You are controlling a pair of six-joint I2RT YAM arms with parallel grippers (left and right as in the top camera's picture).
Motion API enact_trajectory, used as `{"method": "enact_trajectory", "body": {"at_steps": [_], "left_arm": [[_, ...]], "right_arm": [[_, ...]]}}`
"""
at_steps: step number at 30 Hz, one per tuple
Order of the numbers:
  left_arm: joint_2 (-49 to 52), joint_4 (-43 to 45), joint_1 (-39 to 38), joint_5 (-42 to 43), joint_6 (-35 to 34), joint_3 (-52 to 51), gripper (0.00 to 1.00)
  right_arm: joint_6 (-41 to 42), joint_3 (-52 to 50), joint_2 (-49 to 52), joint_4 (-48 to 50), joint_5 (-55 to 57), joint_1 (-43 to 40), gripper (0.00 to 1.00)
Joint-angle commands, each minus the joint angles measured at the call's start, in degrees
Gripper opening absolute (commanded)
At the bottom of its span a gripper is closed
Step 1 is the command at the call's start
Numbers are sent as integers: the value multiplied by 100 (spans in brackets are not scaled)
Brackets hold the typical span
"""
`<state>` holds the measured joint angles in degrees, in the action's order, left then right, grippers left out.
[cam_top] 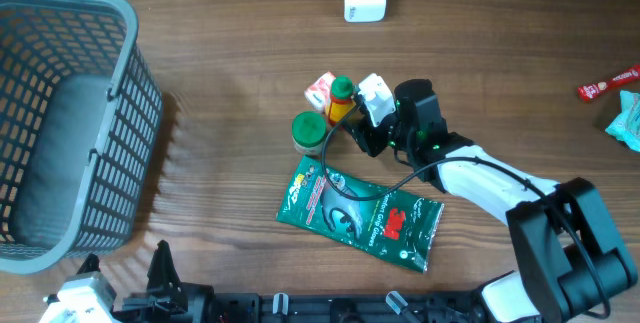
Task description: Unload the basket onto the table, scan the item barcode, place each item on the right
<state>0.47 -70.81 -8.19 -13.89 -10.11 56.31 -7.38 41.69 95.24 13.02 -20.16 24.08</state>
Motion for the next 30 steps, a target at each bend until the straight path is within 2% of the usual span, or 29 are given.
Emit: {"method": "enact_trajectory", "body": {"at_steps": [1, 3, 4, 5, 9, 11, 14, 15, 18, 20, 21, 22, 23, 24, 26, 28, 30], "left_arm": [[-20, 7, 33, -72, 70, 15, 100], [-20, 4, 33, -72, 70, 15, 100], [-20, 7, 33, -72, 70, 15, 100], [-20, 4, 33, -72, 70, 15, 100], [-20, 7, 33, -72, 70, 15, 100], [-20, 7, 33, -72, 70, 15, 100], [-20, 7, 33, -72, 70, 15, 100], [-20, 4, 33, -72, 70, 15, 100], [-20, 7, 33, -72, 70, 15, 100], [-20, 7, 33, -72, 70, 15, 100], [-20, 7, 33, -72, 70, 15, 100], [-20, 7, 33, -72, 70, 15, 100], [-20, 7, 33, -72, 70, 15, 100], [-20, 7, 33, -72, 70, 15, 100], [-20, 7, 33, -72, 70, 15, 100], [-20, 7, 33, -72, 70, 15, 100], [-20, 7, 33, -72, 70, 15, 100]], "right_arm": [[11, -13, 87, 168, -728, -136, 49], [76, -13, 87, 107, -750, -190, 83], [74, -13, 87, 79, -752, -205, 94], [94, -13, 87, 66, -754, -208, 100], [669, -13, -223, 90, -920, -210, 100], [1344, -13, -584, 81, -1084, -247, 100], [3233, -13, -1517, -125, -1080, -391, 100], [4168, -13, -1996, -337, -1071, -509, 100], [6255, -13, -2872, -920, -1010, -870, 100], [7128, -13, -3294, -1180, -1106, -1073, 100], [6839, -13, -3412, -1410, -1099, -1104, 100], [6446, -13, -3497, -1626, -839, -1108, 100], [6688, -13, -3536, -1718, -485, -1108, 100], [7239, -13, -3534, -1803, -358, -1108, 100], [8922, -13, -3414, -2046, -413, -1108, 100], [9521, -13, -3204, -2127, -509, -1137, 100], [10316, -13, -2745, -2168, -1078, -1239, 100]]}}
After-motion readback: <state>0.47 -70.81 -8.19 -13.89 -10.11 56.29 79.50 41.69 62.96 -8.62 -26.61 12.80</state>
